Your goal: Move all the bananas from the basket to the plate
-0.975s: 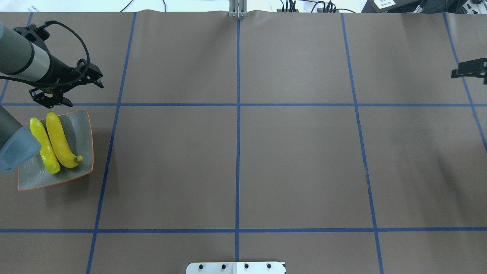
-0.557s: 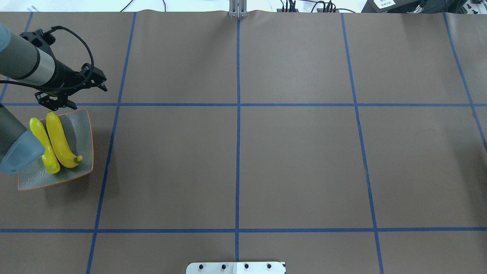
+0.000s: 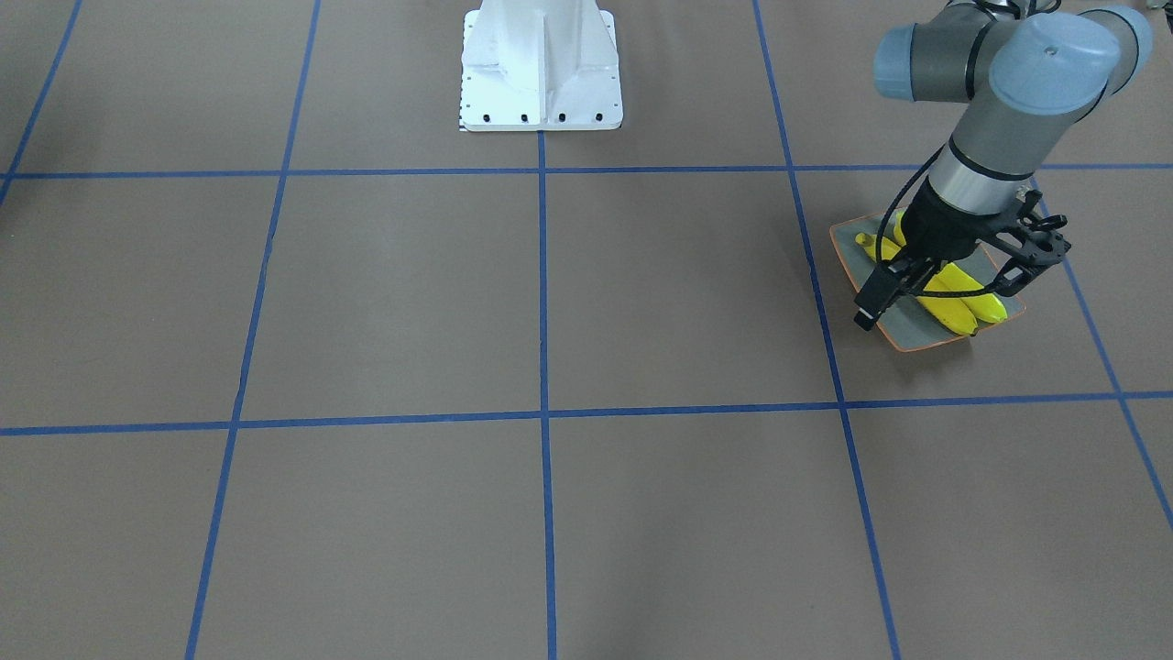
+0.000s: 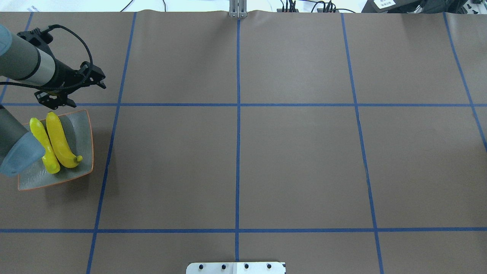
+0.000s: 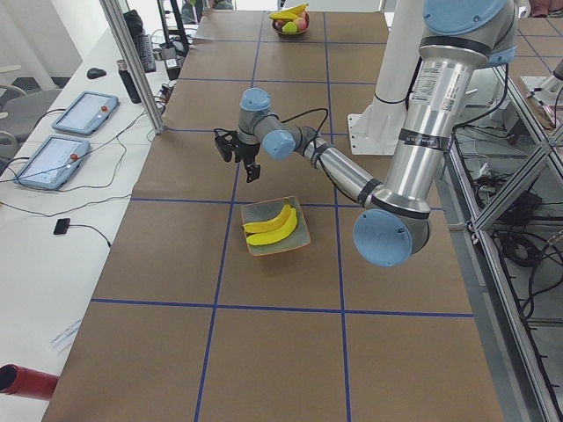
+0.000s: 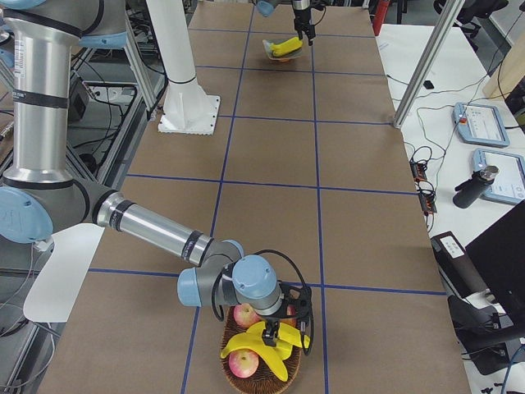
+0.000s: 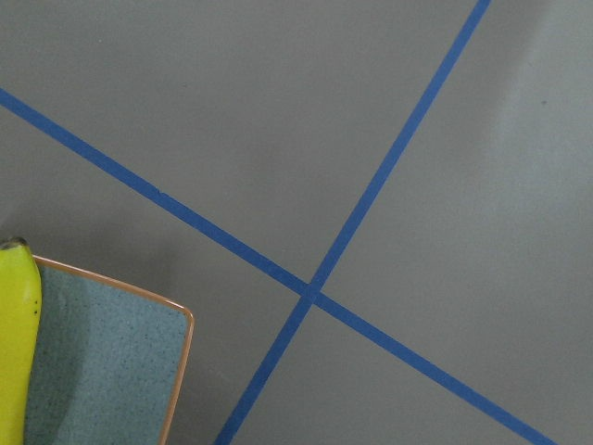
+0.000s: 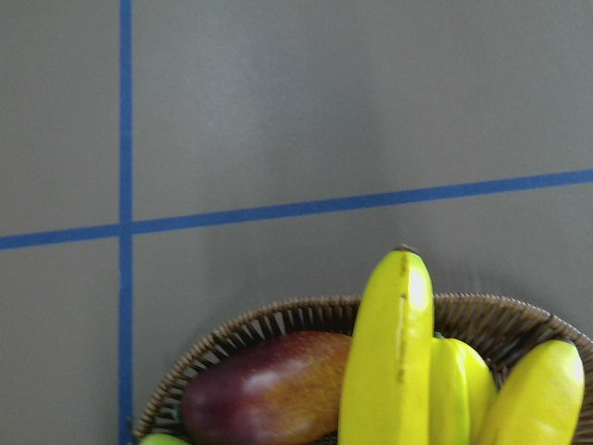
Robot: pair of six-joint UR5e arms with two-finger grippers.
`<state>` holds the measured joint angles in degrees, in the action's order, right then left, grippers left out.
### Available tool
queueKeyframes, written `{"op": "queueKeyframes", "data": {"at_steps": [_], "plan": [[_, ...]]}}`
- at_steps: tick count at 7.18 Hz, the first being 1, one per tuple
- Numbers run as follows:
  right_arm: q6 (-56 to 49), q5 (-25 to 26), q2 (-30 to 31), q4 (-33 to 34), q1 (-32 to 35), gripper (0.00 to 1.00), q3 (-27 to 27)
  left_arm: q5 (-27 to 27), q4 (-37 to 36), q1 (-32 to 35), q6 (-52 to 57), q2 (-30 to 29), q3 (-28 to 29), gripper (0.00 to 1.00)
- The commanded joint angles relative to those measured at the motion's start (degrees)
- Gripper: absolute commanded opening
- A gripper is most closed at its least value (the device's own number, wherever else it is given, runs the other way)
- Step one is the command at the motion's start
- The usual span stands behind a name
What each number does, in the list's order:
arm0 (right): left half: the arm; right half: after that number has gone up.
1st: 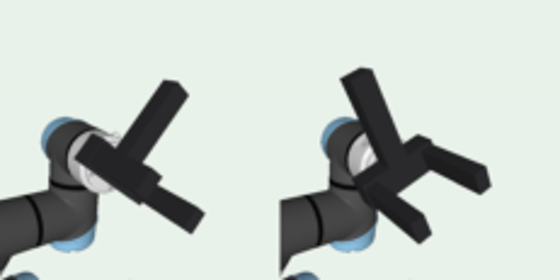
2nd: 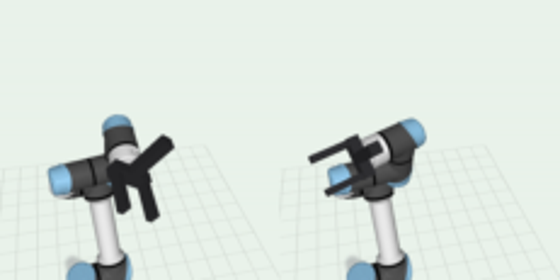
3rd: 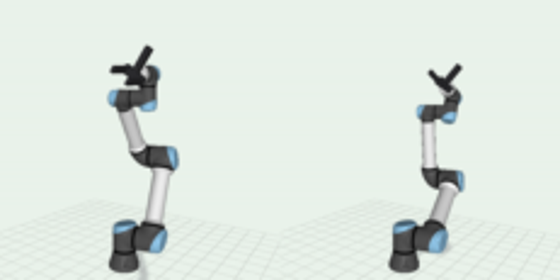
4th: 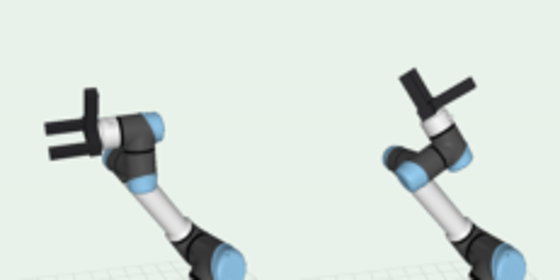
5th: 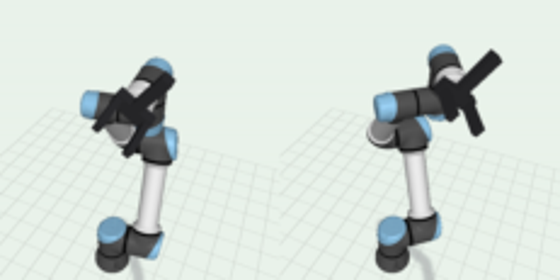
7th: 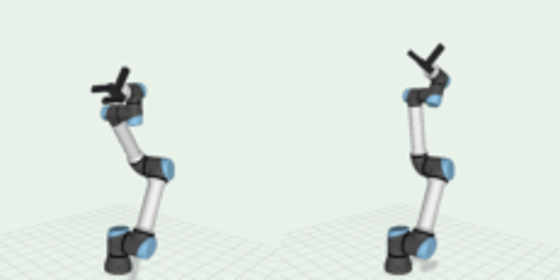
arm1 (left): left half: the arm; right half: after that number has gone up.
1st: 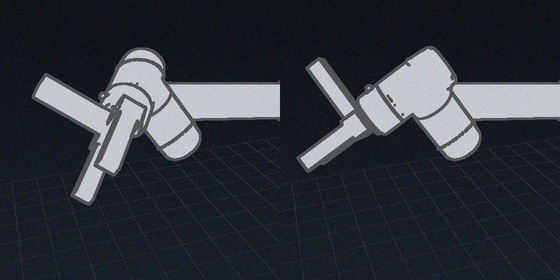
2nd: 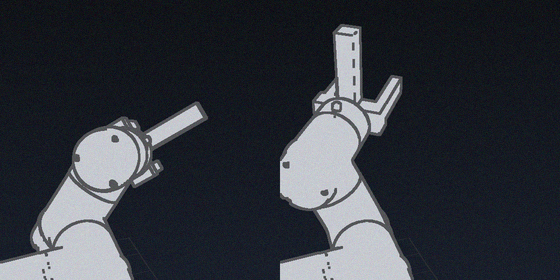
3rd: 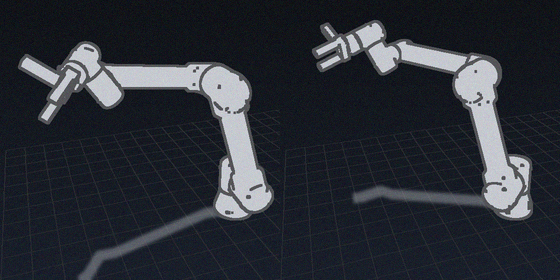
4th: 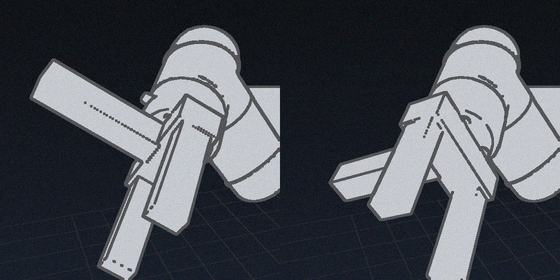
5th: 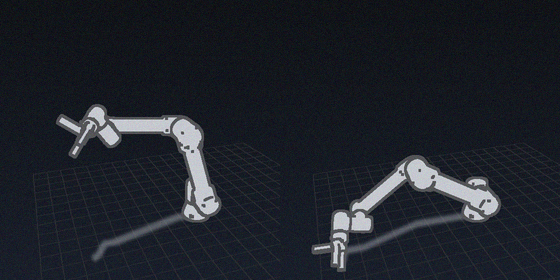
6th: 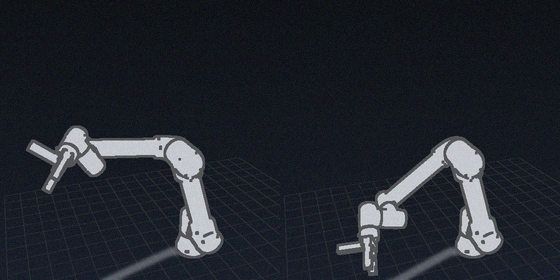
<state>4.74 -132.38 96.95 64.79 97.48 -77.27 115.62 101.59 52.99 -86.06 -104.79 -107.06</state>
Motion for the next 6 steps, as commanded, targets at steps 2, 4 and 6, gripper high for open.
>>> {"op": "queueKeyframes", "data": {"at_steps": [2,4,6], "plan": [[-9.57,0.46,-4.32,17.29,1.57,1.00,1.24,-1.09,0.28,-0.35,-0.07,-0.06,0.72,1.00],[-9.57,-0.15,-3.62,17.48,1.57,1.00,2.30,-1.54,0.28,-0.44,0.02,0.03,0.81,1.00],[-13.50,-0.16,-2.48,17.48,1.57,1.00,3.45,-2.06,0.28,-0.44,0.02,0.03,0.81,1.00]]}}
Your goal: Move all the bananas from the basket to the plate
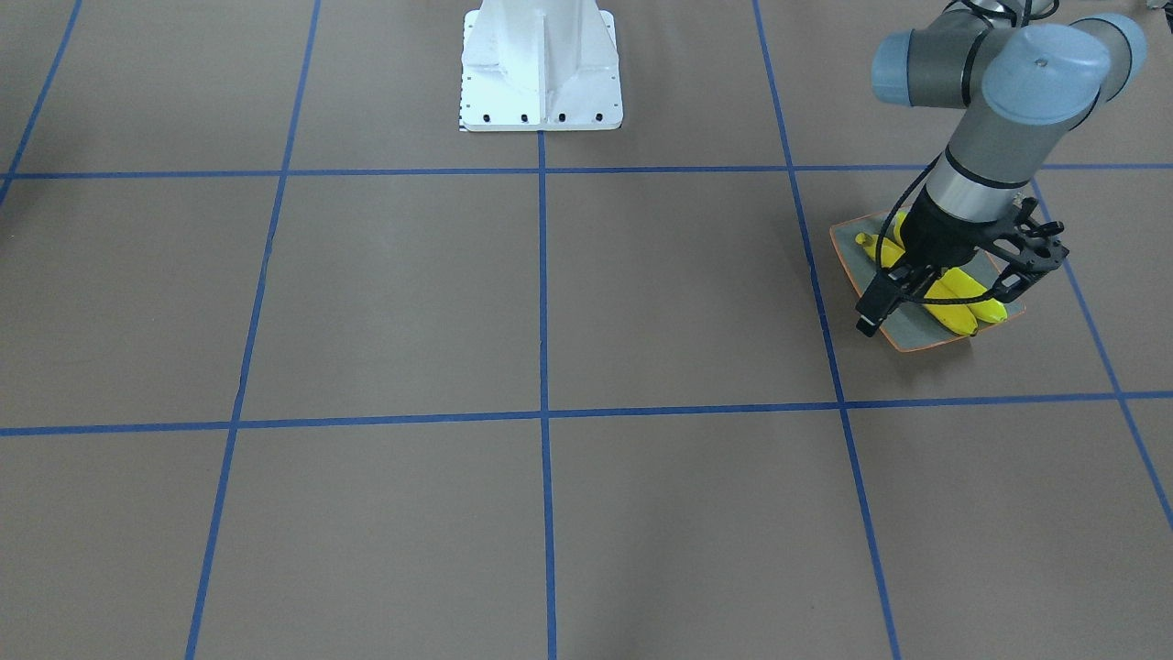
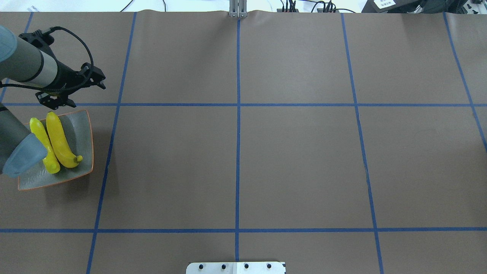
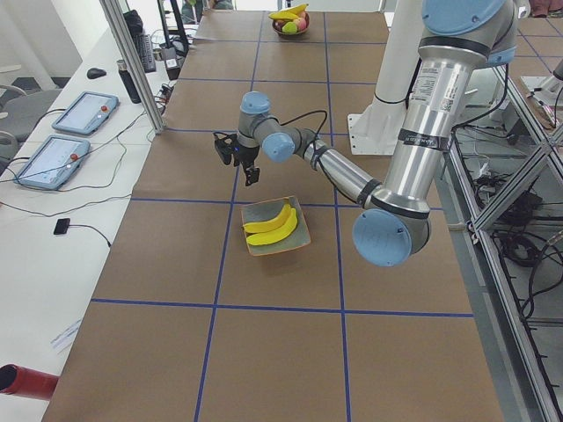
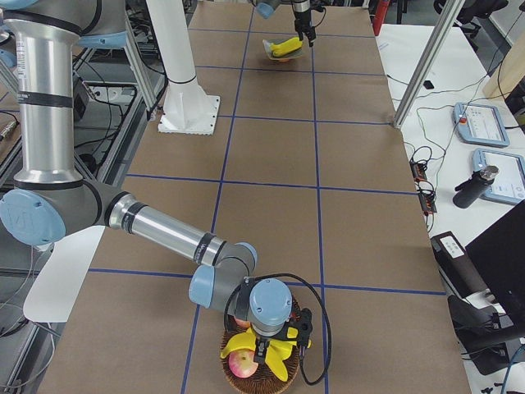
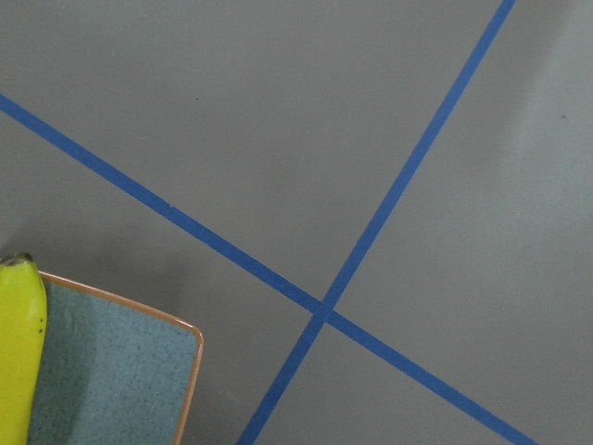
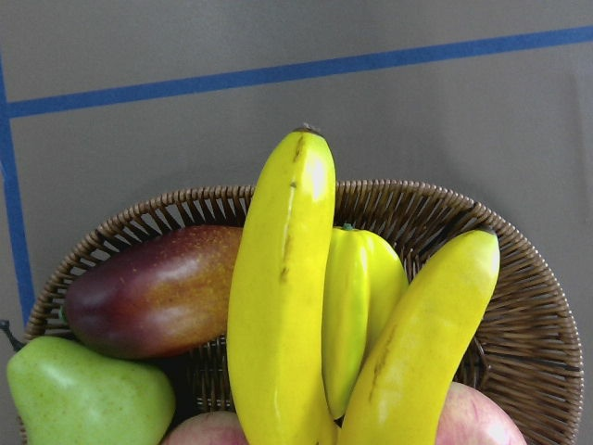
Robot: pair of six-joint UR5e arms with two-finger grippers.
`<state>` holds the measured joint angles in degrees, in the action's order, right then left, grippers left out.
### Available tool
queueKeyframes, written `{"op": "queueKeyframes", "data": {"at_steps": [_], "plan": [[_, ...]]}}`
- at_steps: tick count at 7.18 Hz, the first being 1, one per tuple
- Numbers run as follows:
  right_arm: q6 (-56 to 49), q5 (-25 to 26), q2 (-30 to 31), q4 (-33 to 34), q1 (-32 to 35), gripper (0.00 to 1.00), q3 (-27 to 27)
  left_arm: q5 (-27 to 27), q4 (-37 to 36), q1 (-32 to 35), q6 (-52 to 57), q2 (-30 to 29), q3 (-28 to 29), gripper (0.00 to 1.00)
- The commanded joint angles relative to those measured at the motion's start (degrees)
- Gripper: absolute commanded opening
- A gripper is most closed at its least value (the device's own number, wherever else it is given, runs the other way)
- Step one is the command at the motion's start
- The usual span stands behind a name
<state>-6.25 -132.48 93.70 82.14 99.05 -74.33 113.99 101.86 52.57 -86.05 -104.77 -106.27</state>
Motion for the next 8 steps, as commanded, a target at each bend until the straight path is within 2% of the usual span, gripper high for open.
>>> {"op": "queueKeyframes", "data": {"at_steps": [1,3,8], "plan": [[-2.71,-0.06,1.48,0.47,0.00,1.00,0.51,-0.52,0.00,-0.10,0.00,0.00,0.01,1.00],[-2.71,-0.06,1.57,0.56,-0.08,0.99,1.46,-1.65,0.00,-0.10,0.09,0.00,0.01,1.00],[-2.71,-0.24,1.92,0.56,-0.08,0.81,2.44,-2.01,0.00,-0.36,0.00,-0.09,0.09,1.00]]}}
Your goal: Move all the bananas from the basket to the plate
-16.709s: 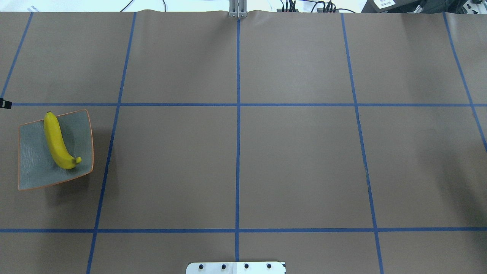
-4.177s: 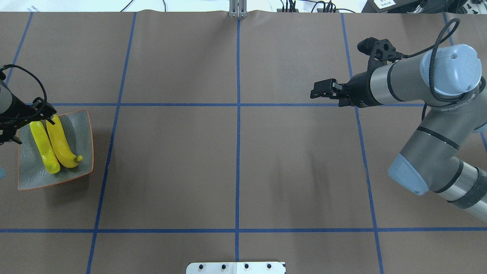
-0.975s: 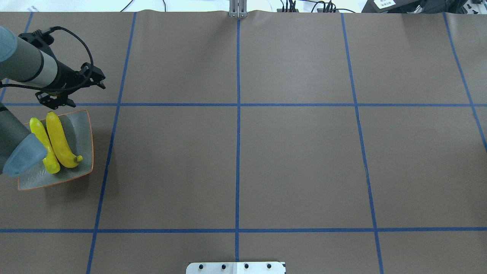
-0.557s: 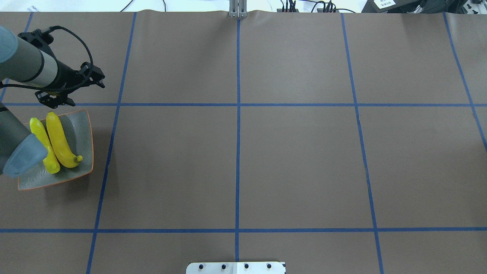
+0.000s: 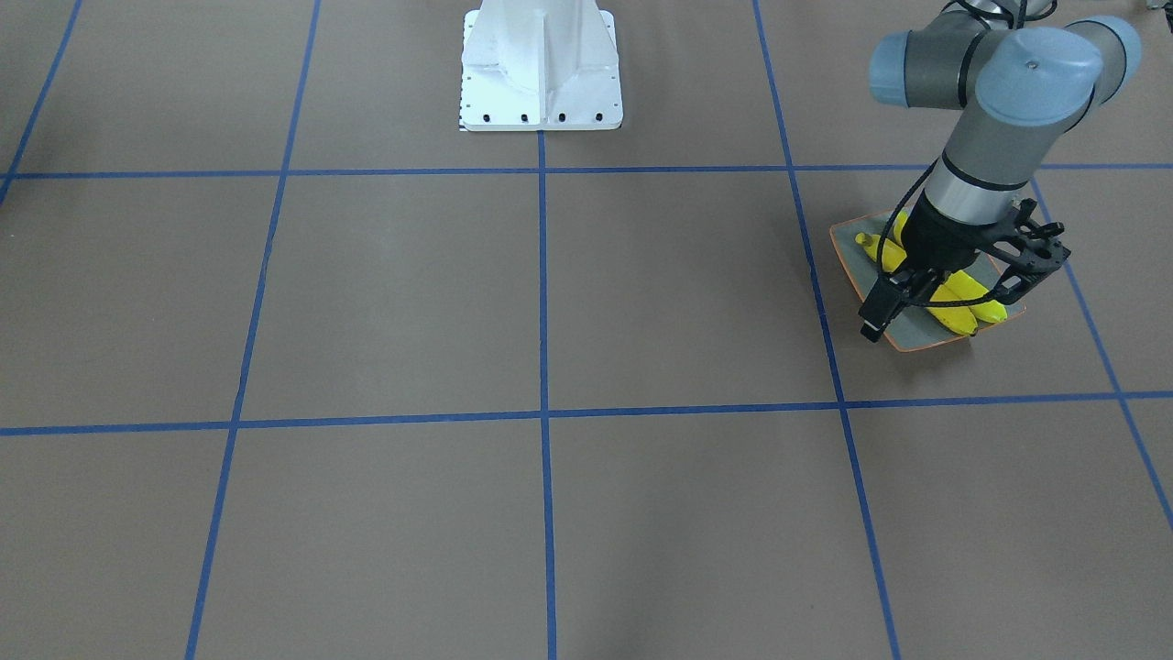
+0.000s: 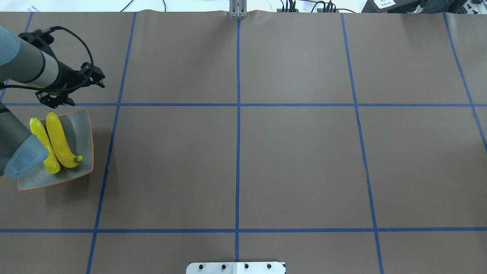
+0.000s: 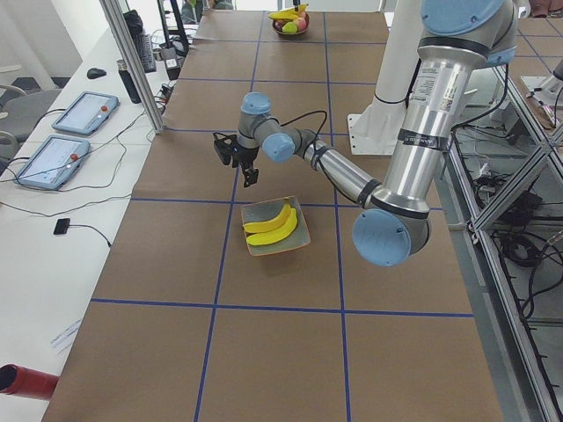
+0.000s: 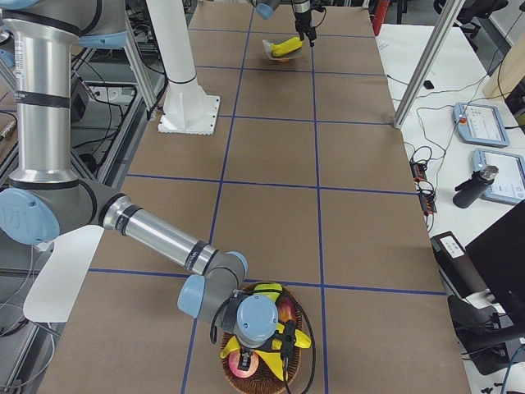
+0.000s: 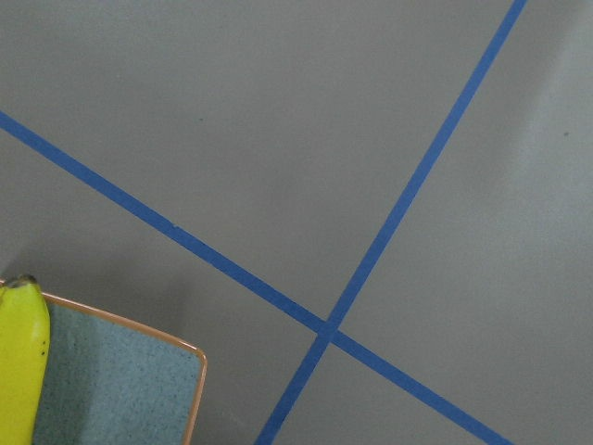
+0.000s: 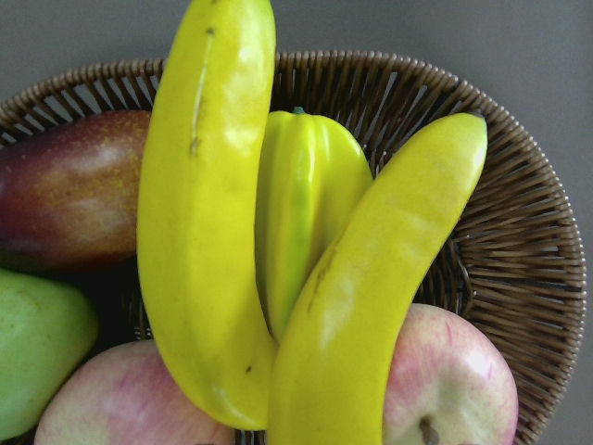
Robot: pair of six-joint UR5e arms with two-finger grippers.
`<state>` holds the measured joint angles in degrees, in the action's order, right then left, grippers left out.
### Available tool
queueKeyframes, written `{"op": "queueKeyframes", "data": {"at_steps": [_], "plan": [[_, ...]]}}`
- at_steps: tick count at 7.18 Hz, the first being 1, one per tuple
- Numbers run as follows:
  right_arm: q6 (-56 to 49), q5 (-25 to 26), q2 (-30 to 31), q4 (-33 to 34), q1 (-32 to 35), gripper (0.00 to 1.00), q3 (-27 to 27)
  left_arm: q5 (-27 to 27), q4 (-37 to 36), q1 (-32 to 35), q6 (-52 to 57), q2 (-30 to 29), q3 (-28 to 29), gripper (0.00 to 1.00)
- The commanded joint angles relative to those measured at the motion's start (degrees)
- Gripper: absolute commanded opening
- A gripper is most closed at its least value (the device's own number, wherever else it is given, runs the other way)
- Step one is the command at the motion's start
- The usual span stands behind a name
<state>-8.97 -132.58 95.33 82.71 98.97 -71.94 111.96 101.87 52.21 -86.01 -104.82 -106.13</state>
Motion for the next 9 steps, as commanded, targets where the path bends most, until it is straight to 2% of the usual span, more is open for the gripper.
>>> {"op": "queueKeyframes", "data": {"at_steps": [1,2,3,4,6,7,9], "plan": [[0.00,-0.57,0.47,0.00,0.00,0.72,-0.04,-0.07,0.00,-0.01,-0.03,0.05,-0.04,1.00],[0.00,-0.92,0.56,0.00,0.09,0.57,-0.04,-0.07,0.00,-0.01,-0.03,0.05,-0.04,1.00],[0.00,-1.01,0.56,0.00,0.00,0.34,-0.04,-0.60,0.00,-0.01,-0.12,0.05,-0.13,1.00],[-0.09,-1.45,0.56,0.09,0.09,0.04,-0.13,-0.69,0.00,-0.01,-0.12,0.14,-0.21,1.00],[-1.22,-2.85,0.47,1.75,0.09,0.00,-2.14,-0.69,0.09,-0.01,-0.12,0.75,-0.48,1.00],[-1.58,-3.64,0.39,5.50,0.26,0.00,-5.98,-0.69,0.09,-0.01,-0.21,0.75,-0.48,1.00],[-5.16,-3.21,-0.31,17.51,0.87,0.00,-15.21,-0.69,1.30,-0.01,-0.21,0.84,-0.31,1.00]]}}
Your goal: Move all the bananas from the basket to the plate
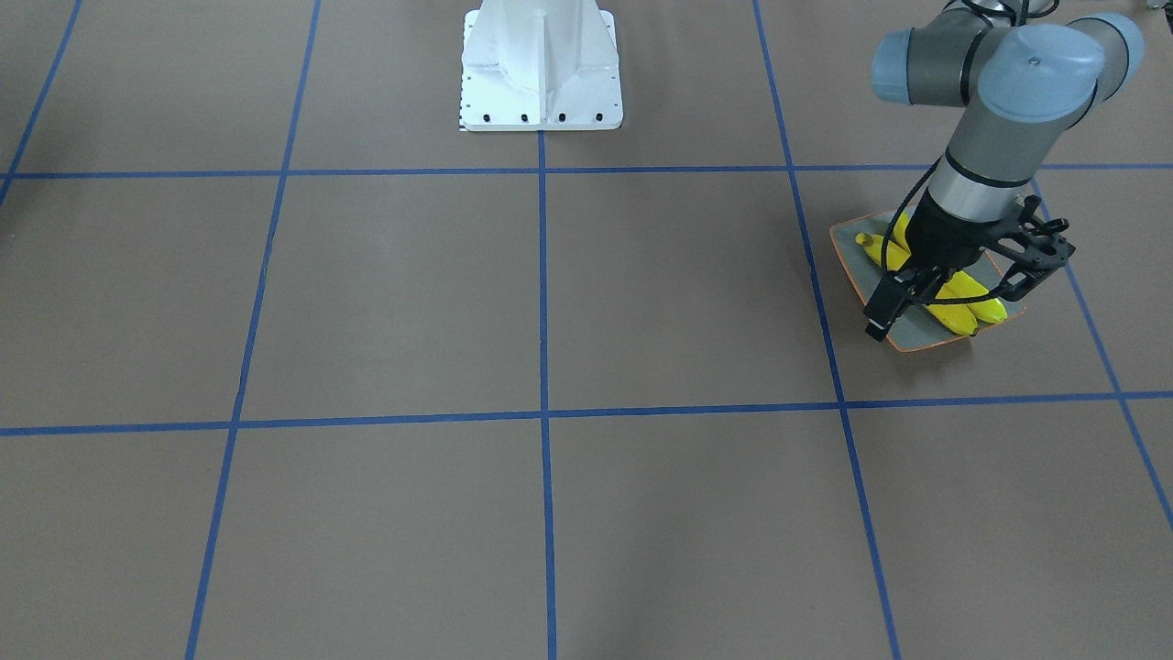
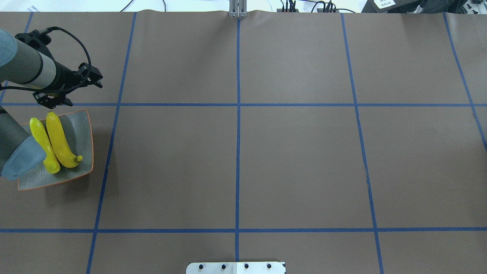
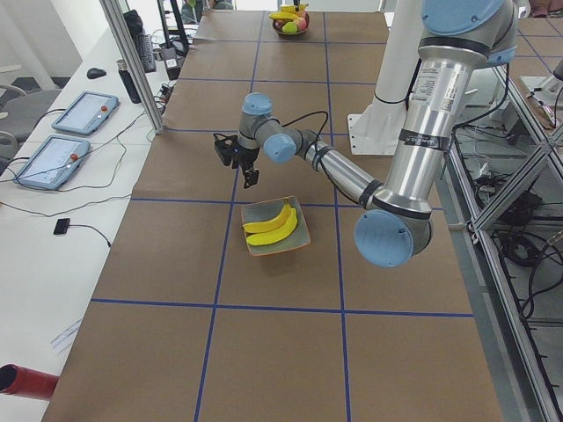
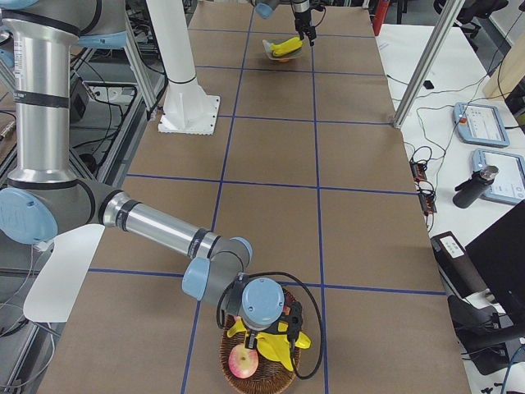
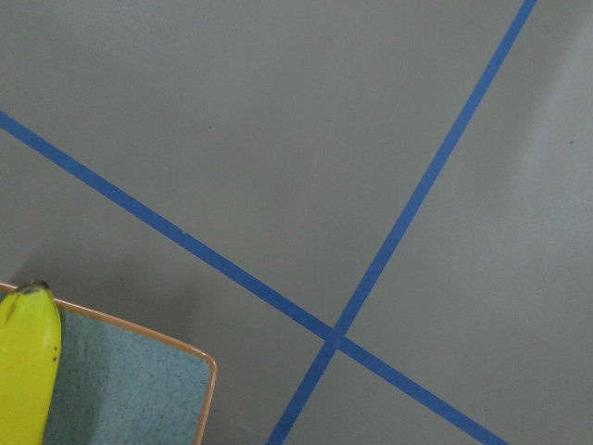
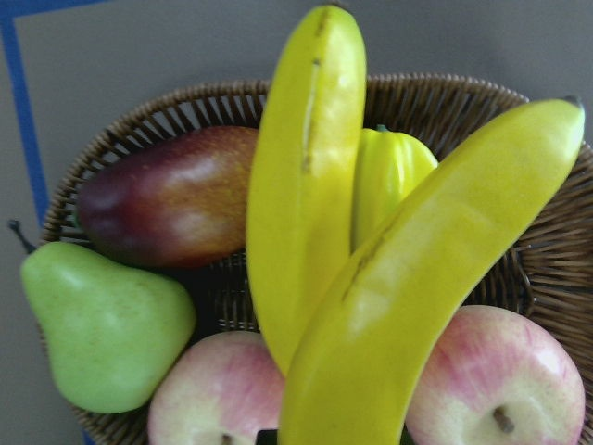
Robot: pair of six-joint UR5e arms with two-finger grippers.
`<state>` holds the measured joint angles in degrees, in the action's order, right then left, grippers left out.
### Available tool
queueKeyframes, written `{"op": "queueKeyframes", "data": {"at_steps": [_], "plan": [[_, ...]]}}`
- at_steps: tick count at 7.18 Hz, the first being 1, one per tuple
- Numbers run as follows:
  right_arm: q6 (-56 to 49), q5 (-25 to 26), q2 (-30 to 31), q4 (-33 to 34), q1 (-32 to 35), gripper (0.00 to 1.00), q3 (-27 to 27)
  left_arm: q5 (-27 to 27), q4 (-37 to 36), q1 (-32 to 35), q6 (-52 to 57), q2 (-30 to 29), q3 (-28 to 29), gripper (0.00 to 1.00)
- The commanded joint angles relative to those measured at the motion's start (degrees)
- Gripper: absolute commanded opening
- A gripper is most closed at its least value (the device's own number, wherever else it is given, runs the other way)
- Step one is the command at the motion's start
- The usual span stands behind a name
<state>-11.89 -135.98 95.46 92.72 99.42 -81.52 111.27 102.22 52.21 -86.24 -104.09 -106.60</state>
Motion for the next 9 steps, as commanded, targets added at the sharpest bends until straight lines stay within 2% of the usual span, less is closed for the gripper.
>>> {"op": "queueKeyframes", "data": {"at_steps": [1,2,3,4,6,8,9], "plan": [[-2.26,0.97,-1.32,12.26,0.25,0.00,-12.01,0.09,3.75,0.00,-0.24,0.20,0.68,1.00],[-1.13,1.07,-3.16,14.48,0.42,0.00,-15.73,0.43,5.25,-0.09,-0.24,-0.23,0.77,1.00],[0.10,-0.33,-4.83,14.42,-0.70,0.00,-17.08,0.44,6.14,-0.26,-0.24,-1.28,0.78,1.00],[3.68,-3.21,-6.85,13.98,-3.67,0.00,-19.00,0.44,7.28,-0.26,-0.33,-4.25,3.04,1.00],[23.38,-3.59,-13.16,6.11,-12.01,0.00,-21.57,0.44,12.79,-0.26,-1.90,-8.22,8.22,1.00],[41.87,-1.85,-20.98,-3.30,-23.17,0.00,-21.40,0.52,23.75,-0.26,-4.87,-9.37,12.36,1.00],[47.17,-1.66,-24.76,-3.77,-27.31,0.00,-21.57,0.61,29.12,-0.35,-7.60,-10.59,14.55,1.00]]}}
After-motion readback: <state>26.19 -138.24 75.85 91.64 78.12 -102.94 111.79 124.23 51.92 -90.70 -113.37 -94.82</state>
